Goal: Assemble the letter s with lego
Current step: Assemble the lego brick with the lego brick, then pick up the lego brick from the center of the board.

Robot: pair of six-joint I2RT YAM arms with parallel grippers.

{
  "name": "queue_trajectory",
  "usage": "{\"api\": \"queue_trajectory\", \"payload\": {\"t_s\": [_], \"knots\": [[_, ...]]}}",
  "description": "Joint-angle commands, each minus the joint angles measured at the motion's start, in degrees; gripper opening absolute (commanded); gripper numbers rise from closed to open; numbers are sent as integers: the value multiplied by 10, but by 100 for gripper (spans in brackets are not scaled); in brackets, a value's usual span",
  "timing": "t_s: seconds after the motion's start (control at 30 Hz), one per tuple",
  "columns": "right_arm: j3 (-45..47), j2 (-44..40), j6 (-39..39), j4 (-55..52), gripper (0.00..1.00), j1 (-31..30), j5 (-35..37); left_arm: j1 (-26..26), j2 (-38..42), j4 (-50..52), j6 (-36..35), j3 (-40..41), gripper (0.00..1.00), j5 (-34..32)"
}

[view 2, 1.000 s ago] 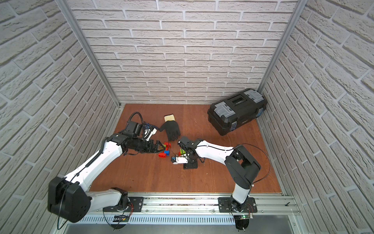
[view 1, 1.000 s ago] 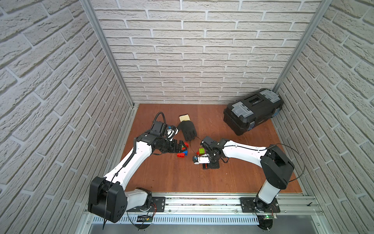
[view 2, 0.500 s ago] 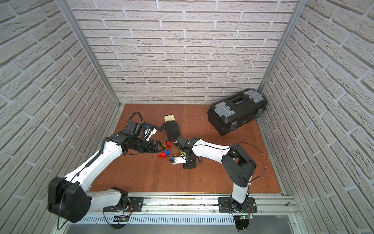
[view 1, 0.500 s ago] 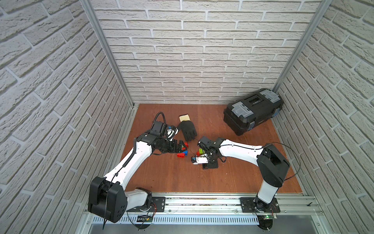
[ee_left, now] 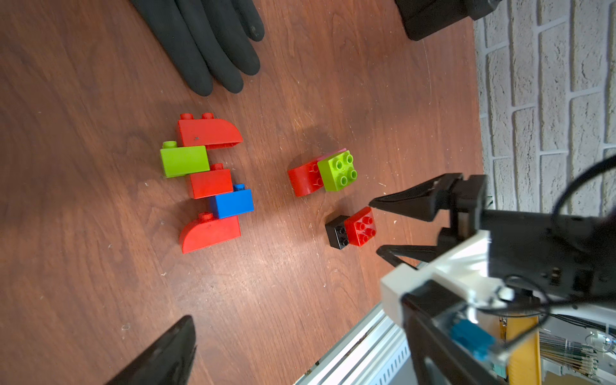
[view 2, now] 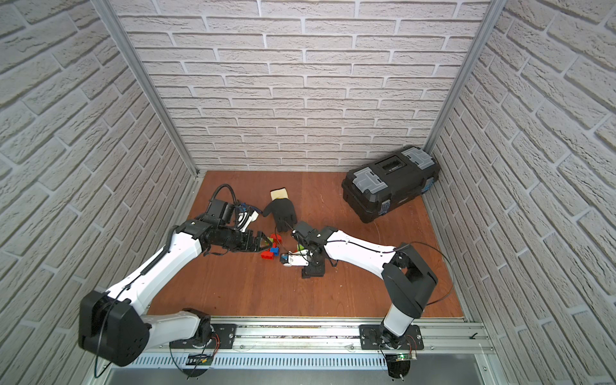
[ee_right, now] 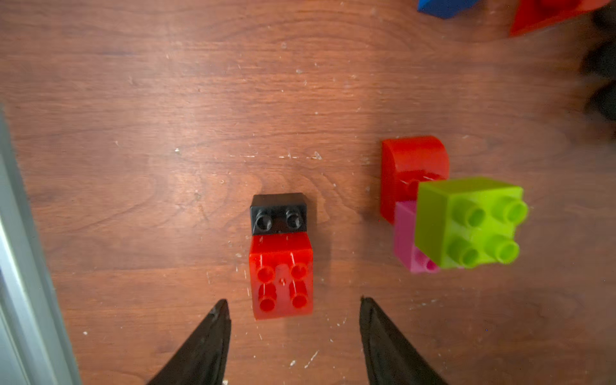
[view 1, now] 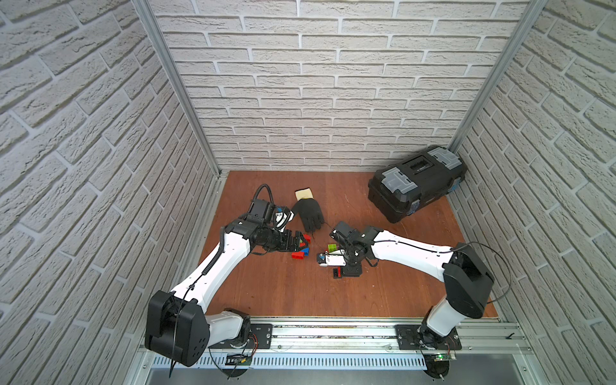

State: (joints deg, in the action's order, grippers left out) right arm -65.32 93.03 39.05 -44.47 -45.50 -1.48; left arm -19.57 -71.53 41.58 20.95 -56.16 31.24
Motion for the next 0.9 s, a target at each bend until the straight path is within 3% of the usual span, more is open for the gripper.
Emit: {"api": "queue_trajectory", "payload": {"t_s": [0.0,0.53,0.67,0.77,0.87], "knots": [[34,-57,-29,38,65,13,-20,-14,4,-15,-25,-4,98,-14],[256,-291,-304,248,70,130,-145,-237,-16,-134,-147,14,88,-168],[292,-326,-357,287,75,145,-166,-283,-47,-166,-185,24,85,-204],[297,-348,-432,297,84,162,-132,-305,-78,-178,-203,20,82,-225],[285,-341,-451,265,84,201,-191,-323,-100,-190,-227,17,81,-240]]}}
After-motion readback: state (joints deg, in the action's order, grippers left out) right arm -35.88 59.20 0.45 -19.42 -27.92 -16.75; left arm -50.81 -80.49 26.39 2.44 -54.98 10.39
